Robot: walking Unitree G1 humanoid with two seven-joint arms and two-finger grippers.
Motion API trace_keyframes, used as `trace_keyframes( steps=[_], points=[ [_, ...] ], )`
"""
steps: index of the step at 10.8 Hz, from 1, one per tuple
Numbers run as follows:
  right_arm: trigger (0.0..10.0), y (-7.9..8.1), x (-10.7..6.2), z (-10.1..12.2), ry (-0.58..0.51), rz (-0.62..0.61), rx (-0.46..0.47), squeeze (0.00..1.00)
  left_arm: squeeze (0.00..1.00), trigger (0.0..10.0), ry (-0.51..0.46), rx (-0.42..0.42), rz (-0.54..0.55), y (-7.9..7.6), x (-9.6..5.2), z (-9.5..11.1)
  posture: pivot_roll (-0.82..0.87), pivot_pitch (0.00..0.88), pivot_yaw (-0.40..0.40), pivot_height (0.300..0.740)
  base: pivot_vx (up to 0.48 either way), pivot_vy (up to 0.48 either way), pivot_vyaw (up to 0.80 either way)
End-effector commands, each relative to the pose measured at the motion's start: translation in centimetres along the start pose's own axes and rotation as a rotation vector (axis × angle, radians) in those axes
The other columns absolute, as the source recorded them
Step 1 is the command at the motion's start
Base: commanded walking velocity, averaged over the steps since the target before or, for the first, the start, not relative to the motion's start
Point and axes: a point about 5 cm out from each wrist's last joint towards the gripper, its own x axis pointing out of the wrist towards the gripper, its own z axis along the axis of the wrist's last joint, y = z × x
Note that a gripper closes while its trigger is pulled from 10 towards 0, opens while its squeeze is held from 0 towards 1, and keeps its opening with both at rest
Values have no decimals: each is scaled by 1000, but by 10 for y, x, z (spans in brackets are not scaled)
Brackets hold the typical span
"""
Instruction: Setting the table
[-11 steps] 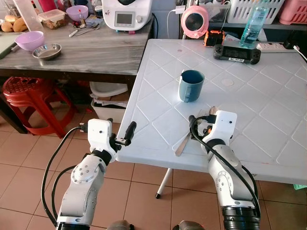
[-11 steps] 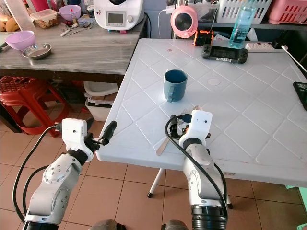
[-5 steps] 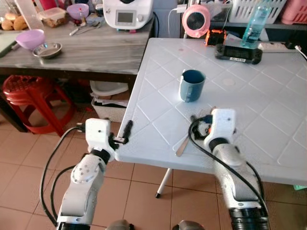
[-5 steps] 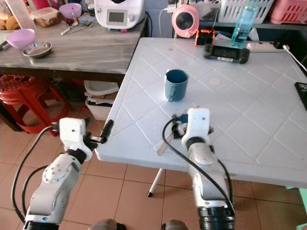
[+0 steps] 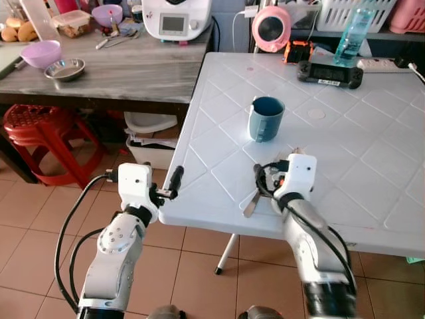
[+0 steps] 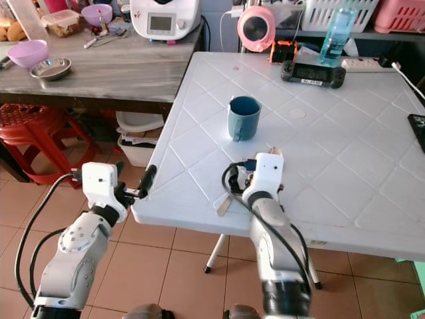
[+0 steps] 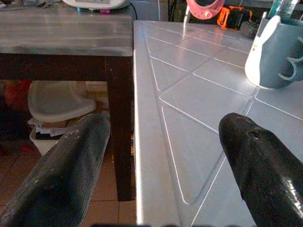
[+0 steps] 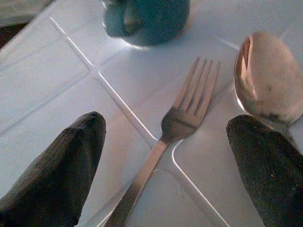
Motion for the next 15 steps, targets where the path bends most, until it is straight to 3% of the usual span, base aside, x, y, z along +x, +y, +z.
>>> trace_keyframes(
  steps=[1, 2, 3, 4, 7, 10, 14, 15],
  points=[
    [10000, 9, 3, 1, 13, 8, 39, 0, 0, 10000, 1, 19, -3, 2, -1, 2, 6, 0, 49, 740, 0, 0, 0],
    [9333, 11, 4, 0, 39, 4, 54, 0, 0, 10000, 4, 21, -5, 3, -1, 2, 7, 0, 49, 740, 0, 0, 0],
    [2902, 11, 8, -3, 77, -2, 48, 0, 0, 10000, 7, 20, -8, 3, -1, 2, 7, 0, 48, 740, 0, 0, 0],
    [0, 13, 11, -5, 114, -5, 63, 0, 0, 10000, 10, 16, -14, 1, -1, 1, 8, 0, 48, 740, 0, 0, 0],
    [0, 14, 13, -18, 249, 1, 71, 0, 0, 10000, 16, 14, -25, 0, -1, 1, 9, 0, 46, 740, 0, 0, 0],
    [0, -7, 8, -28, 323, -26, -2, 0, 0, 10000, 25, 15, -31, -1, 0, 0, 5, 0, 49, 740, 0, 0, 0],
    [0, -16, -1, -32, 354, -15, -45, 0, 0, 10000, 35, 19, -39, -1, 1, -1, 3, 0, 55, 740, 0, 0, 0],
    [0, -21, -3, -30, 330, -22, -108, 0, 0, 10000, 41, 21, -41, -1, 1, -1, 1, 0, 57, 740, 0, 0, 0]
  ],
)
